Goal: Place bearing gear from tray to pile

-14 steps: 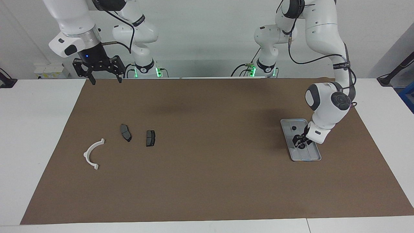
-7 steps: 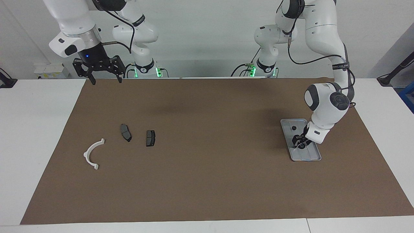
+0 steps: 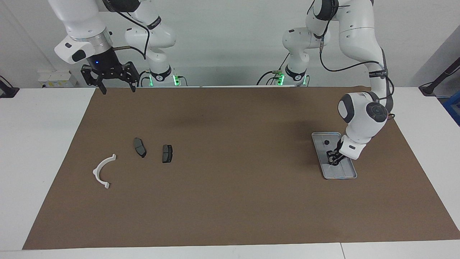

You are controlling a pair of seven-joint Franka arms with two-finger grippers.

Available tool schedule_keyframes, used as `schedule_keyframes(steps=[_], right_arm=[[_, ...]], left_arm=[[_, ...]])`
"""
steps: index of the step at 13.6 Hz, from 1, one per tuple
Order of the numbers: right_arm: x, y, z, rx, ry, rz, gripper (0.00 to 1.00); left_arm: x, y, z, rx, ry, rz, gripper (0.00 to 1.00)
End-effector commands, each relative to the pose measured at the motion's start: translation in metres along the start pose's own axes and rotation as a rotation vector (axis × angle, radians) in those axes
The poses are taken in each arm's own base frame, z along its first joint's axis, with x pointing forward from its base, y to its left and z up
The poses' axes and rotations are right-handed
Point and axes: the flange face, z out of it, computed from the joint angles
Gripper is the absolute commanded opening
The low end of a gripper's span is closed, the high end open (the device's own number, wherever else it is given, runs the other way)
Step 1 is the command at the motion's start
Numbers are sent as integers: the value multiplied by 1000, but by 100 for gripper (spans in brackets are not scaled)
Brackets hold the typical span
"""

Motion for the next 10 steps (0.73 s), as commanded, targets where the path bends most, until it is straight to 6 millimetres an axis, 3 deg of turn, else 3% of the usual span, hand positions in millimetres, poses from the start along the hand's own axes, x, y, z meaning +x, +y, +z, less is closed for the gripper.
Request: schedule_keyframes(steps=[1,3,4,6,7,8,10], right_arm=[[-5,-1,-5,26,-4,16,100],[-5,0,-4,26,-6,18,100],[-6,0,-6,25,-3,18,100],[-6,1,-5,25,-4,19,100],[-6,1,-5,25,-4,16,100],[-6,1,-5,26,-4,19,100],[-8,-1,-1,25,-12,22,100]], left_arm=[[8,33,-37,-27,-50,-57,20],[9,86,-70,-27,-62,-159,20],[0,125,-79,-23,-61,-196,20],[-28,199,-77,-22,-43,-279,20],[-41,227,-78,-26,-37,-304,20],[-52,253,-81,-40,-19,-330,20],[-76,288,-68,-58,-1,-337,21]])
